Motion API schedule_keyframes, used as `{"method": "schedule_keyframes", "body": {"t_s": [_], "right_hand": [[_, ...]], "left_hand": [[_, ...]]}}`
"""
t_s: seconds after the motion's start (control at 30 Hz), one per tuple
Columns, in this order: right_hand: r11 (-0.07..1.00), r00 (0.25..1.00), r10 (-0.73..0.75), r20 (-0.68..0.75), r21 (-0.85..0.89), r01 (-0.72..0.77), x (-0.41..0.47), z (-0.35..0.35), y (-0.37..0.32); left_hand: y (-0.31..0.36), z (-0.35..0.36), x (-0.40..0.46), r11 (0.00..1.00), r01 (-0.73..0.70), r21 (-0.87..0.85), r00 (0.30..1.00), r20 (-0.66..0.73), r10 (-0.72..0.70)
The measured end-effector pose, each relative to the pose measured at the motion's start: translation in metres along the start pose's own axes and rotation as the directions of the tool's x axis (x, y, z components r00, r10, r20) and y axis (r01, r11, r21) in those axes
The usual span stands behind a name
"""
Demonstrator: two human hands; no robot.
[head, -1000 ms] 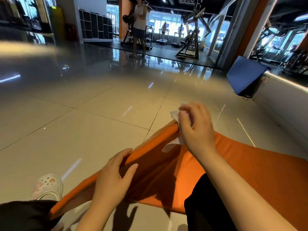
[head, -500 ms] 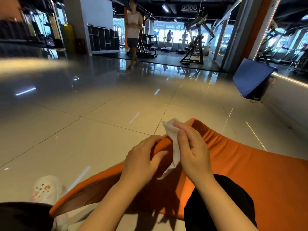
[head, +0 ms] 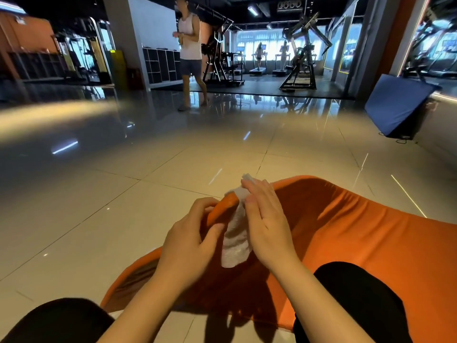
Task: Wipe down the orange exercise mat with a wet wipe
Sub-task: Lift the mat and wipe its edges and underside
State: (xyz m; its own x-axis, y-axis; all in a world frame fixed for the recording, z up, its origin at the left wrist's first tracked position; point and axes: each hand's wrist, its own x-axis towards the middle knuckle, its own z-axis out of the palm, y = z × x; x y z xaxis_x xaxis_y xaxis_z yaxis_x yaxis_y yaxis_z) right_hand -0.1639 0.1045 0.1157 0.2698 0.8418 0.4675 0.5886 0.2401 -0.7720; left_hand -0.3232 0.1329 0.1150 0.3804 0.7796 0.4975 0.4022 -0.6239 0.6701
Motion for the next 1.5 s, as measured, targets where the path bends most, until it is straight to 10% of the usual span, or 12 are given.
{"method": "schedule_keyframes", "body": {"t_s": [0.27,0.53,0.97,1.3,1.5], "right_hand": [[0.964,0.965,-0.192,0.178,-0.149,0.219,0.013,0.034,0.003],[0.949,0.991,0.131,0.028,-0.294,-0.118,0.051,-0.008,0.079],[0.805,0.829,-0.559,-0.005,-0.245,0.541,0.018,0.091,-0.023],[0.957,0.985,-0.157,-0.069,-0.256,0.135,0.04,0.024,0.065],[0.87,0.897,-0.441,0.017,-0.235,0.433,0.009,0.095,-0.024]], "left_hand": [[-0.038,-0.04,0.015,0.996,-0.065,-0.065,0.996,-0.061,0.061],[-0.043,-0.037,0.009,0.987,-0.042,-0.155,0.994,-0.103,0.026],[-0.052,-0.068,-0.01,0.995,-0.048,-0.083,0.936,-0.353,0.016],[-0.053,-0.069,-0.015,0.994,-0.06,-0.091,0.945,-0.325,0.027],[-0.054,-0.061,-0.012,0.998,-0.057,0.004,0.948,-0.314,0.056]]}}
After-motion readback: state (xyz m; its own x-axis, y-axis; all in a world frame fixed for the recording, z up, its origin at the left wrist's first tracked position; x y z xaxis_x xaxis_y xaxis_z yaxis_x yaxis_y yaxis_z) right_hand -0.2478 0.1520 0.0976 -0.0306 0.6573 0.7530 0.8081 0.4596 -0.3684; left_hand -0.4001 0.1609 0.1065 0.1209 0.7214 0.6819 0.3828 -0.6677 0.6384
